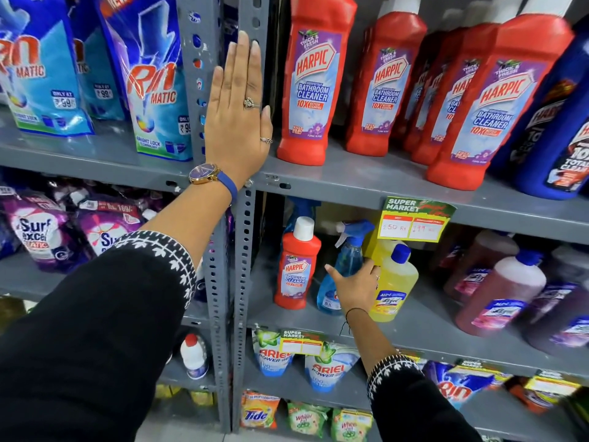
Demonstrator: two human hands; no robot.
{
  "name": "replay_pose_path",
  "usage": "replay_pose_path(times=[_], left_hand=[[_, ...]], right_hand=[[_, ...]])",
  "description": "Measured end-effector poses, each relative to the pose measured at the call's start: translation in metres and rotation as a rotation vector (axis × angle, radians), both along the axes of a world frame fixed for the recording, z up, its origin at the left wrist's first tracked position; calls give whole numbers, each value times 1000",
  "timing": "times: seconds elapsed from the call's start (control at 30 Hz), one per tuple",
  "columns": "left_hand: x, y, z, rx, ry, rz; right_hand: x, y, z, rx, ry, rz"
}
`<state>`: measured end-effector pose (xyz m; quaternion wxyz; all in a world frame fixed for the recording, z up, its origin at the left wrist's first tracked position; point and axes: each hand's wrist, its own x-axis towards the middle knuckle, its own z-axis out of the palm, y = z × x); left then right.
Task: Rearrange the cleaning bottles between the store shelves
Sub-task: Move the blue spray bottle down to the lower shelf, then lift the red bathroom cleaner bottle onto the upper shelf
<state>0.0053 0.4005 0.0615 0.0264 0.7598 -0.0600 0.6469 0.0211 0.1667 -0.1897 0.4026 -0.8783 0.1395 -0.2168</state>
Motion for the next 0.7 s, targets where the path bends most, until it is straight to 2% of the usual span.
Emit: replay_pose_path(times=[0.13,0.2,0.3,0.43,0.6,0.7], left_hand=[[-2,-1,0,-4,4,-3],[-1,0,0,-4,2,2],[0,1,0,-4,1,-5],[0,1,-1,1,5,-1],[0,0,0,-6,-7,-4],[1,0,0,0,-13,-4]], right_hand=[[-8,3,4,6,-48,-27],[-16,7,6,22,-174,-54],[-30,22,5,25,-370,127],[-36,54,2,165,-199,342],[-31,75,-10,403,0,382],[-22,75,-14,398,79,384]])
